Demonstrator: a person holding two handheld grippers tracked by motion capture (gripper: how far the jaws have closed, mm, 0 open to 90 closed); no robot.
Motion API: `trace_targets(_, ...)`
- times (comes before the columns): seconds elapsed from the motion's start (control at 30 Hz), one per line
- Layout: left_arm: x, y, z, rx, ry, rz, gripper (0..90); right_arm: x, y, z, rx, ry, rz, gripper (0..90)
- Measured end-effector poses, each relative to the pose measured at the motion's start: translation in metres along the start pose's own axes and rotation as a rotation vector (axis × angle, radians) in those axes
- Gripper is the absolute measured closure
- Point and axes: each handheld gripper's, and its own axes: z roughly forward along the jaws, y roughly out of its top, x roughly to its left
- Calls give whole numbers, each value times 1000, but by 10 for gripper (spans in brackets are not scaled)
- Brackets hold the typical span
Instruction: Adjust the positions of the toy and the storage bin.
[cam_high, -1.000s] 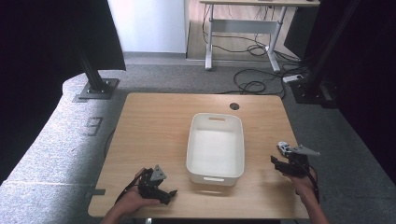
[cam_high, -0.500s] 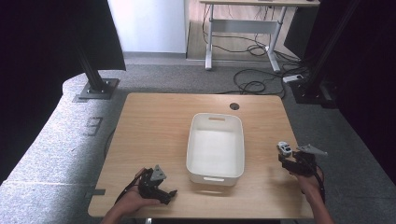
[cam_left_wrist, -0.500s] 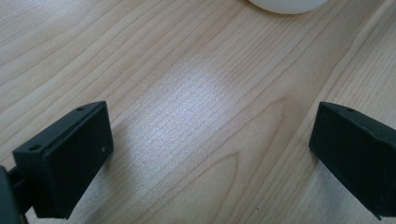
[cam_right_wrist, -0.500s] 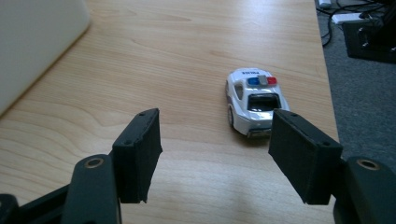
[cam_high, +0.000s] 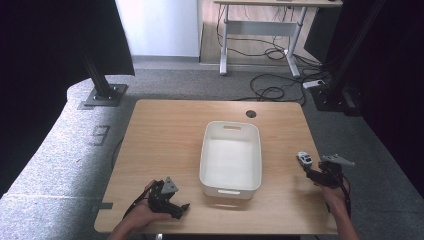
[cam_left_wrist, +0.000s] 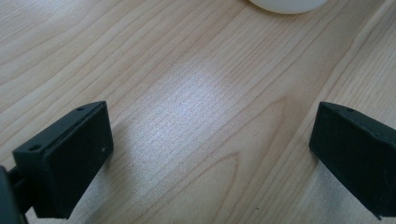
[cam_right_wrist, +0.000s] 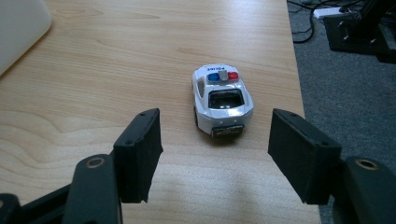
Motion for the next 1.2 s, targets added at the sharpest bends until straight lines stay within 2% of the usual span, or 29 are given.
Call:
trace_targets(0.23,0,0,0,2,2,-2,0,2,-1,6,7,-16,-11,343)
trace_targets(0.4,0,0,0,1,1,-1,0,3,2,11,-2,-15,4,351)
trace_targets(0.53,0,0,0,0,0,0,0,7,4,16,4,-29,-11,351)
trace_targets(0.9,0,0,0,-1,-1,1,0,8,7,23,-3,-25,-4,350)
trace_targets(1.2,0,0,0,-3,-2,2,0,11,11,31,-2,-29,-28,344)
